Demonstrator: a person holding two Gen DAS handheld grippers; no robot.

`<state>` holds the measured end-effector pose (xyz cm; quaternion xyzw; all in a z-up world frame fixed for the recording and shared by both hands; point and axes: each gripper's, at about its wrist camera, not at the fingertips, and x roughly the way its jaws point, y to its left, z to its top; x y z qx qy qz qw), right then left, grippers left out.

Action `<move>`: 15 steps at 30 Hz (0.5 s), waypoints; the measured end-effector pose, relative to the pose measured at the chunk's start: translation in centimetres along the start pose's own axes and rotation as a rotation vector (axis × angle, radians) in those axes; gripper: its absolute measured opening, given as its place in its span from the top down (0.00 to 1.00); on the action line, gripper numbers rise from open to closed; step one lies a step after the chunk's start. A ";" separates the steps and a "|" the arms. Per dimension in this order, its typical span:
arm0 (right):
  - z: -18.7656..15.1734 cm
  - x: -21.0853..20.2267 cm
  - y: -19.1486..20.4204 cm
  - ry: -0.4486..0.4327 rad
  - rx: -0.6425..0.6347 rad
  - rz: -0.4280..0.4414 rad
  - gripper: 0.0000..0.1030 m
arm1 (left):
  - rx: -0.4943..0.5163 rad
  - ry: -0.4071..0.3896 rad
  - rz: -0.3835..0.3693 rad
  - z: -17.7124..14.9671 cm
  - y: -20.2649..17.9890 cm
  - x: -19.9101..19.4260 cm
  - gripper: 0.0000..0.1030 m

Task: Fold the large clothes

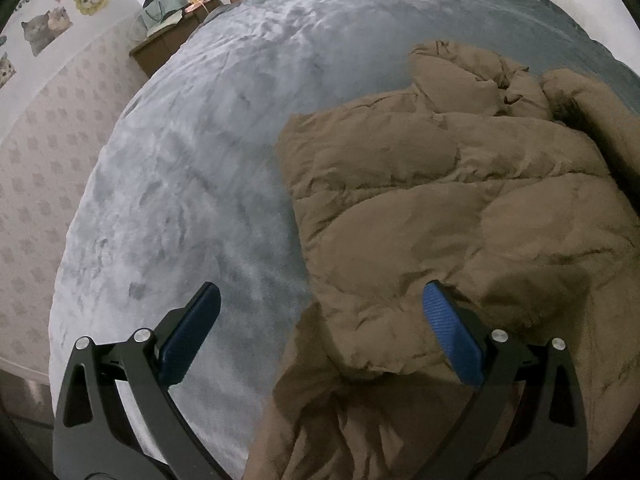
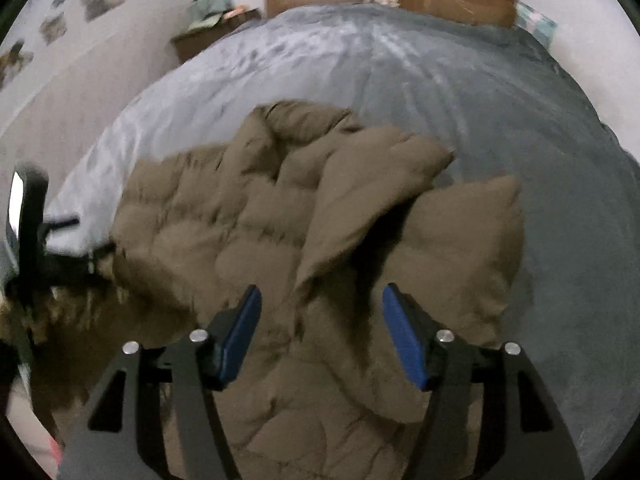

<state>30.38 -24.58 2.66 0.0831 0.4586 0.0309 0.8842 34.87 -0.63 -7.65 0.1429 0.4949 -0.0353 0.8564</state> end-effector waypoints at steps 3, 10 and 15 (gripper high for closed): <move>2.6 1.4 -2.4 0.023 0.125 0.002 0.38 | -0.002 -0.007 0.000 0.4 0.2 0.1 0.03; 5.1 5.6 -3.7 0.068 0.260 0.063 0.77 | -0.005 -0.010 0.017 0.2 1.7 -0.1 0.03; 4.8 4.5 1.0 0.003 0.115 0.107 0.89 | -0.018 -0.007 0.028 0.0 3.0 -0.2 0.03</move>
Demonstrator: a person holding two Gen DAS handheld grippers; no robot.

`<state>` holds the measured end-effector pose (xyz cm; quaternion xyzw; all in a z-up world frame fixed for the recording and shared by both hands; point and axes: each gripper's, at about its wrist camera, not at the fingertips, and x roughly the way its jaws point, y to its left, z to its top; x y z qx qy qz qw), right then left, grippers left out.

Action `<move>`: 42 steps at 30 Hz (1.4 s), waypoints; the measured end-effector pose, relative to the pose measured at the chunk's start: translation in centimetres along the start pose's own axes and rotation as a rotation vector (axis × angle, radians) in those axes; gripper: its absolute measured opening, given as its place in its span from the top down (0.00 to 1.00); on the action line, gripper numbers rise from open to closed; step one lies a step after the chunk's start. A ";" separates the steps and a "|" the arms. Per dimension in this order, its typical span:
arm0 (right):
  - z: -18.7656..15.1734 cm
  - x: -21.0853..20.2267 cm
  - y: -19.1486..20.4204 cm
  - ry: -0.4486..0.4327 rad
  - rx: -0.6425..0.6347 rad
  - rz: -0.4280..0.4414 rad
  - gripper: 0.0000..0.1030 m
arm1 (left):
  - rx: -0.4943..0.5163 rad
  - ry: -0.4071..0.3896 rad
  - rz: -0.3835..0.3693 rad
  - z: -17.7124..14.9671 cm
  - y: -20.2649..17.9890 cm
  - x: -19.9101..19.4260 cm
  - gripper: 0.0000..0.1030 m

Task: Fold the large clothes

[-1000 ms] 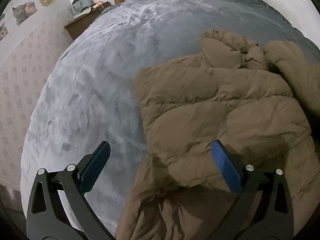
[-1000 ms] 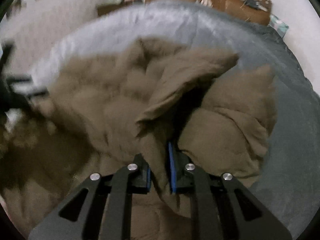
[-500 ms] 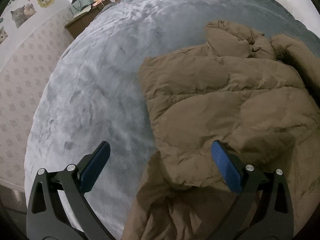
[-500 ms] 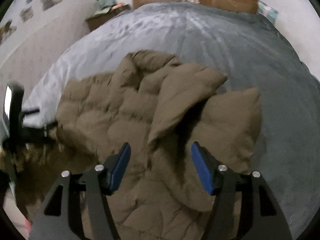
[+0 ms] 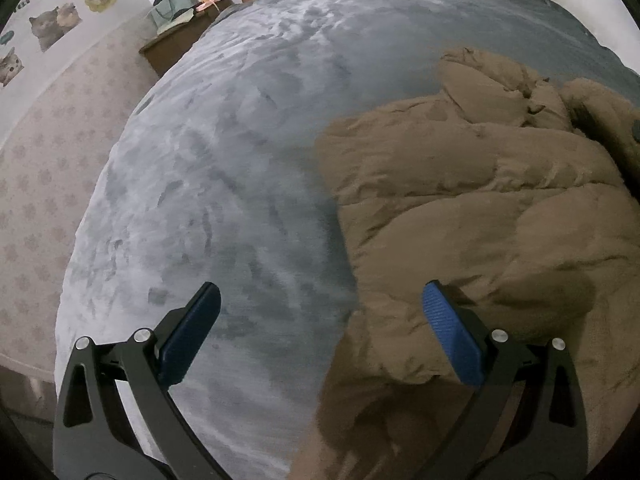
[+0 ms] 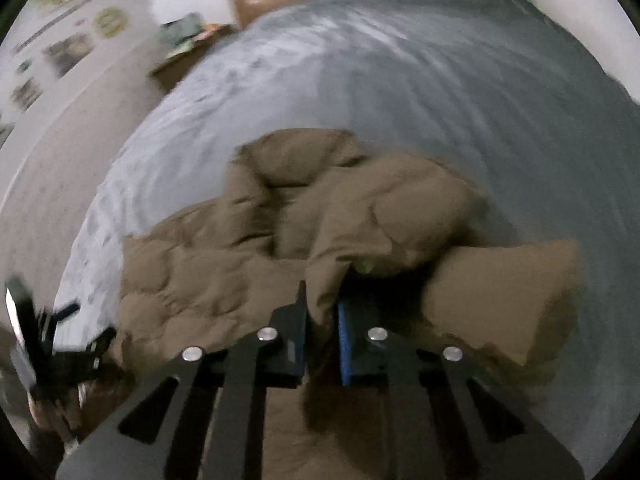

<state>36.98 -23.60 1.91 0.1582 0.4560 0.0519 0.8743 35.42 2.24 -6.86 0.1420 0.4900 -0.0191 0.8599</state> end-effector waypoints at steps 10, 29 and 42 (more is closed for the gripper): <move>-7.0 4.0 7.6 0.215 -0.262 0.097 0.89 | -0.061 0.015 -0.003 -0.8 2.1 -0.3 0.03; -4.1 -4.5 -2.7 0.004 -0.041 -0.176 0.49 | 0.019 -0.068 -0.048 0.8 -3.6 -5.2 0.03; -4.9 -2.6 -9.8 0.081 0.030 -0.259 0.49 | 0.153 -0.135 -0.120 5.5 -17.3 -7.7 0.03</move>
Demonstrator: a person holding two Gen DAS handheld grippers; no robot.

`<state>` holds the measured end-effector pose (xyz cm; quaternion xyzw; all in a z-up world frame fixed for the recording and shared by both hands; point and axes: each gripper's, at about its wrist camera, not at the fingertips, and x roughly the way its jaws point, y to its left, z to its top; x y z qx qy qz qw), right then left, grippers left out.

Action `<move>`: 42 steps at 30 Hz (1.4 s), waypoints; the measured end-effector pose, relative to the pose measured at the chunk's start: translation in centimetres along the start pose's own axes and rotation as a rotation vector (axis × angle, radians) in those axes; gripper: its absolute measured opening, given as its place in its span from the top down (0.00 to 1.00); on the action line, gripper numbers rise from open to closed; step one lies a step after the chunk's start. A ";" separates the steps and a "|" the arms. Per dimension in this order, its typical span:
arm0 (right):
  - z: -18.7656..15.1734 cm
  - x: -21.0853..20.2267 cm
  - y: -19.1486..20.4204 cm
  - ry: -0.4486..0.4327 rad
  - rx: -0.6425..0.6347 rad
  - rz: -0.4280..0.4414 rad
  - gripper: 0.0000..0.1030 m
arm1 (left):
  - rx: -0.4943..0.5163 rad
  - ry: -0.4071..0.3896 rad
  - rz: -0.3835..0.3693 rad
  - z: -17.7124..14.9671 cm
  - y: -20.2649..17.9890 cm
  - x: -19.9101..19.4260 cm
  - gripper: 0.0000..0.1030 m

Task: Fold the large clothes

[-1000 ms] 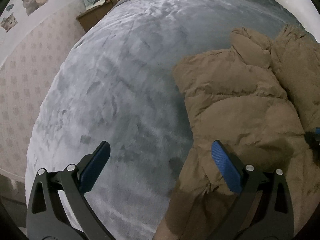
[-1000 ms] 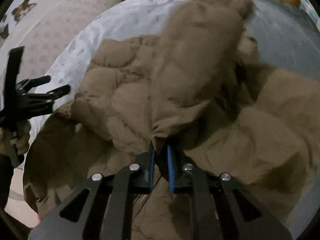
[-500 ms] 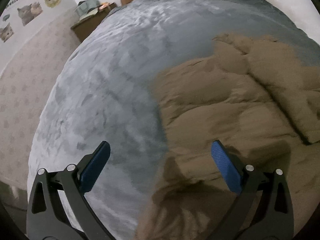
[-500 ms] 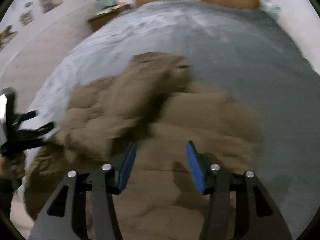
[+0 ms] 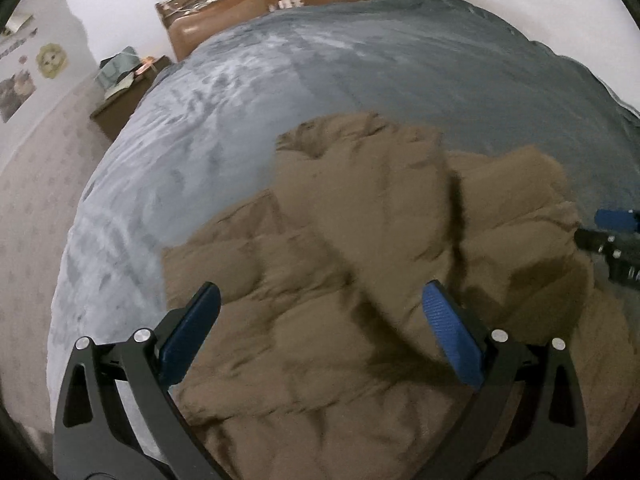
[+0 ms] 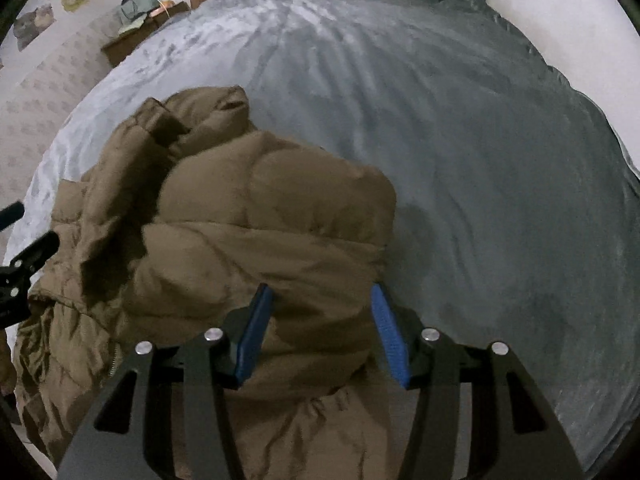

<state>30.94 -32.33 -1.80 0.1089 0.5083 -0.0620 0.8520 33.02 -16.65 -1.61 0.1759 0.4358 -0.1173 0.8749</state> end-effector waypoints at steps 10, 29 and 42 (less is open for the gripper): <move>0.0 1.0 -0.6 0.015 0.002 0.034 0.47 | 0.024 0.086 0.028 2.4 -2.5 5.9 0.57; -1.6 1.5 3.2 0.011 -0.093 -0.005 0.48 | -0.349 0.177 0.014 -7.6 15.6 6.0 0.38; -1.1 -0.3 1.0 -0.029 -0.012 0.014 0.39 | -0.326 0.116 0.021 -1.3 16.1 6.4 0.12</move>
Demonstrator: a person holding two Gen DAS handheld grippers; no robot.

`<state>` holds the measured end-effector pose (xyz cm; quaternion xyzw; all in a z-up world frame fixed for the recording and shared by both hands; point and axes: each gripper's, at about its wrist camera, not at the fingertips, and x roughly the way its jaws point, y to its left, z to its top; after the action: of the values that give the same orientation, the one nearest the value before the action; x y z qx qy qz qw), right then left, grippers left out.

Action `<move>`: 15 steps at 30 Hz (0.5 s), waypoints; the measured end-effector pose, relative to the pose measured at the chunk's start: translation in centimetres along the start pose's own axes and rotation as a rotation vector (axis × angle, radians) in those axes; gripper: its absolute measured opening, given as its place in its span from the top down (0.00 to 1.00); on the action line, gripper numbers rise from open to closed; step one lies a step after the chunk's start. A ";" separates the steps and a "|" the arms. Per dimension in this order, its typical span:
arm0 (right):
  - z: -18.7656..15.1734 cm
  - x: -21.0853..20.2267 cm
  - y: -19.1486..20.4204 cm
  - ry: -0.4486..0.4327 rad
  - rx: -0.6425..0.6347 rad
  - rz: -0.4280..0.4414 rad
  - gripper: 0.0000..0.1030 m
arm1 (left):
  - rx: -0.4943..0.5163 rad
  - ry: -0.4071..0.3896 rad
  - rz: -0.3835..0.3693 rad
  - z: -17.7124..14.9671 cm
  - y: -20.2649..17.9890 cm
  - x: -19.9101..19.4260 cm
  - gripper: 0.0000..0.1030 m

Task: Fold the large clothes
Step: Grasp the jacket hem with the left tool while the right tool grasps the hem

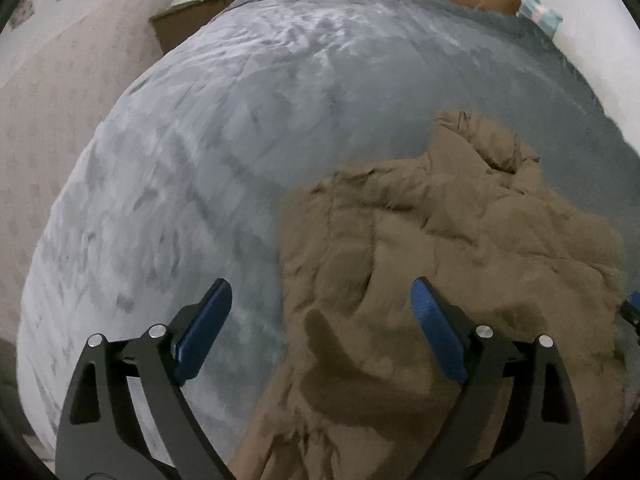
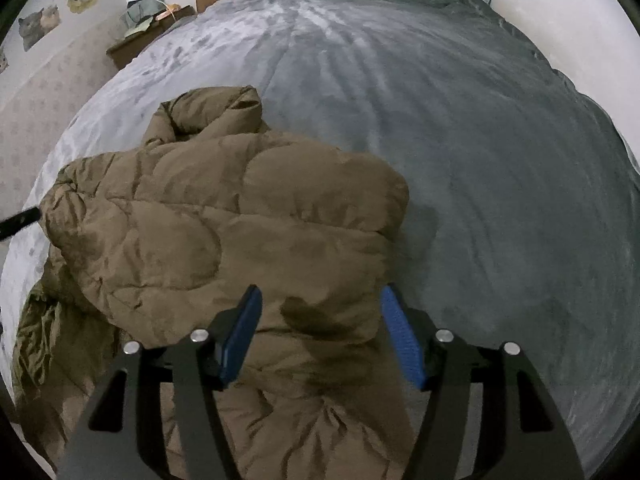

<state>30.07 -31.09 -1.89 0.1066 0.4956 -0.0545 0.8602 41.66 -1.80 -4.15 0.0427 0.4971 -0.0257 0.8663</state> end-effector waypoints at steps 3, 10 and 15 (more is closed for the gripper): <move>-0.2 0.3 -0.3 0.013 -0.003 -0.008 0.39 | 0.051 0.029 0.008 1.5 -2.2 1.5 0.13; 0.0 0.8 -1.8 0.006 0.073 0.020 0.24 | 0.136 0.063 0.035 -1.3 -3.3 2.6 0.61; 0.8 1.4 -2.3 -0.004 0.139 0.035 0.23 | 0.092 0.034 -0.029 -3.1 -0.8 0.5 0.78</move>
<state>30.97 -33.45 -3.06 0.1746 0.4870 -0.0737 0.8526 39.13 -2.28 -6.16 0.0757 0.5105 -0.0605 0.8544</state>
